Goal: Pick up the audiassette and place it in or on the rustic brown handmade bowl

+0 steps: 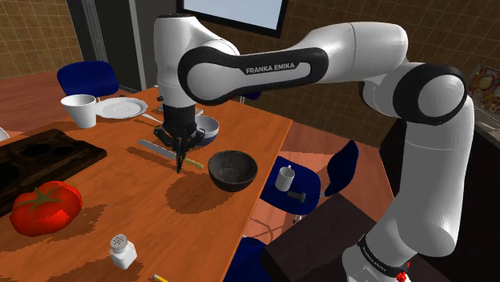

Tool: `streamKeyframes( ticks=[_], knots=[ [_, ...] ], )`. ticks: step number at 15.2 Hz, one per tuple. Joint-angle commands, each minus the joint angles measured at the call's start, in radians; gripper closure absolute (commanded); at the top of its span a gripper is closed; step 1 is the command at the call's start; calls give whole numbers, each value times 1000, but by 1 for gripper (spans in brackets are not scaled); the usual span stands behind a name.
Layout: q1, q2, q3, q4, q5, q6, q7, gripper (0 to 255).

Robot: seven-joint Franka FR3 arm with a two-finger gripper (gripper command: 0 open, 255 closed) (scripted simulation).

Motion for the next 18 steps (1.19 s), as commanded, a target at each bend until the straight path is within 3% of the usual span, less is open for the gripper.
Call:
streamKeyframes(
  ticks=[1,6,11,14,18],
  knots=[
    [-30,-40,4,-44,21,9,-21,255],
    [-162,-220,6,-263,122,82,-145,255],
    [-256,-384,-28,-436,222,124,-294,255],
    [-293,-466,-61,-518,270,137,-383,255],
    [-290,-451,-61,-557,262,190,-376,255]
  ],
)
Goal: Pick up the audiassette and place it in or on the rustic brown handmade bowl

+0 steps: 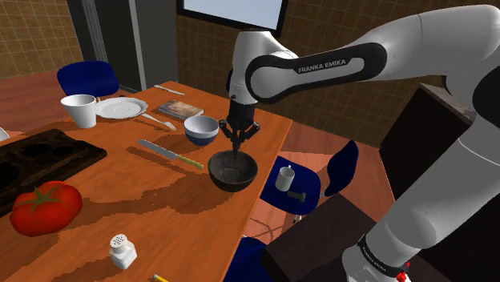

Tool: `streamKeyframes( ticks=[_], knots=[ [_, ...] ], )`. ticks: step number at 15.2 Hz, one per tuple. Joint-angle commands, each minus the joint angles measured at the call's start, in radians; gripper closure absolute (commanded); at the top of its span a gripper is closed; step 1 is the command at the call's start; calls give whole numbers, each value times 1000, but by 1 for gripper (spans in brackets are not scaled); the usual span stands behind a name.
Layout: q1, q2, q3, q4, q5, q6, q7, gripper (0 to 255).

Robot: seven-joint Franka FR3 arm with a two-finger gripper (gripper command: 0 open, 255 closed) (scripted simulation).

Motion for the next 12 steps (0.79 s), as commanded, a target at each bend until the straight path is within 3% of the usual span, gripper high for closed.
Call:
streamKeyframes(
  ticks=[1,12],
  knots=[
    [0,5,0,-22,-3,27,1,255],
    [4,58,3,-97,-36,146,26,255]
  ],
)
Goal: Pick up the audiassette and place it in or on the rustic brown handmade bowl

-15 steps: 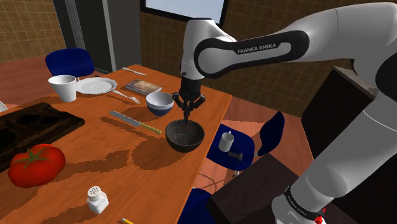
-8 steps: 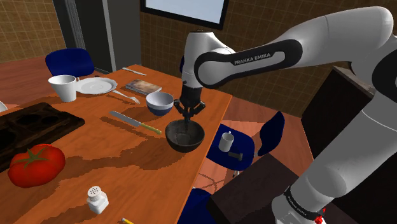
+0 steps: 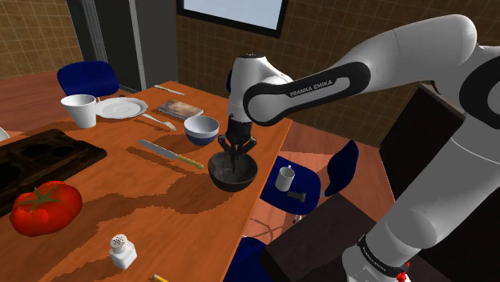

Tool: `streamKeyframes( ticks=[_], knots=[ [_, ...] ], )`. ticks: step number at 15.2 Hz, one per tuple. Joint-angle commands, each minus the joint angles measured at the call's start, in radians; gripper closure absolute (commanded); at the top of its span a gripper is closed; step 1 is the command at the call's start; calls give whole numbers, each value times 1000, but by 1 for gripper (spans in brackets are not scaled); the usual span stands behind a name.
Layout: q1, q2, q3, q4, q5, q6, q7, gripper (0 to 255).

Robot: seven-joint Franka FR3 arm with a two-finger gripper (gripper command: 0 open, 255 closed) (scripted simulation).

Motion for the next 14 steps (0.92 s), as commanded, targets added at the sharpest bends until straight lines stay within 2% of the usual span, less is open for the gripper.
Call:
streamKeyframes(
  ticks=[1,5,6,11,14],
  knots=[
    [0,2,0,-2,-2,5,1,255],
    [0,2,0,-2,-2,5,1,255],
    [0,2,0,-2,-2,5,1,0],
    [0,2,0,-2,-2,5,1,0],
    [-4,-42,-2,57,26,-93,-20,0]
  ],
)
